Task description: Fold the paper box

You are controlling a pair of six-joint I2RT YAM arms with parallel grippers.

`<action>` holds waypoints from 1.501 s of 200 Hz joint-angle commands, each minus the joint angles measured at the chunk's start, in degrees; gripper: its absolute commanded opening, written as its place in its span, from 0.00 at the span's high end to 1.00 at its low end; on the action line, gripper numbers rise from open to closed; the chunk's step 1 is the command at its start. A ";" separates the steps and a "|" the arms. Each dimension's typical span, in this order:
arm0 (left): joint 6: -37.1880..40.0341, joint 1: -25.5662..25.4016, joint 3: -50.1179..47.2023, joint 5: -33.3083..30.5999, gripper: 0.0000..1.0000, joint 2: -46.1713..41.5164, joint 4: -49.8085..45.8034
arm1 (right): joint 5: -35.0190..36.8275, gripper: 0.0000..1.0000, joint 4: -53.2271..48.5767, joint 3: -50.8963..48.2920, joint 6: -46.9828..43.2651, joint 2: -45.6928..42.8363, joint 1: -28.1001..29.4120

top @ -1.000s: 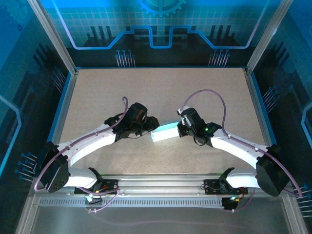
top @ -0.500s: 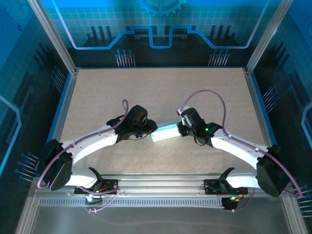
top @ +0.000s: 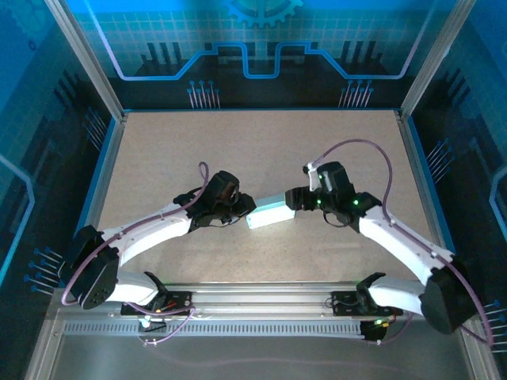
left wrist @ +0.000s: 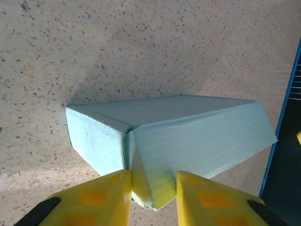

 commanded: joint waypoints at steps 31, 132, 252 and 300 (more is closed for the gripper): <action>1.95 0.50 -2.62 0.42 0.70 2.12 -2.23 | -18.66 0.36 -10.95 8.50 7.10 9.51 -5.19; 3.16 0.61 -3.43 0.64 0.71 3.06 -1.47 | -17.91 0.63 -12.23 6.78 10.87 15.34 -8.13; 0.99 0.71 -7.54 0.95 0.78 6.48 1.50 | -13.52 0.74 -15.48 5.82 8.97 18.64 -8.97; 1.95 0.68 -6.67 0.87 0.65 6.46 0.75 | -18.79 0.65 -12.73 7.37 9.19 16.86 -9.77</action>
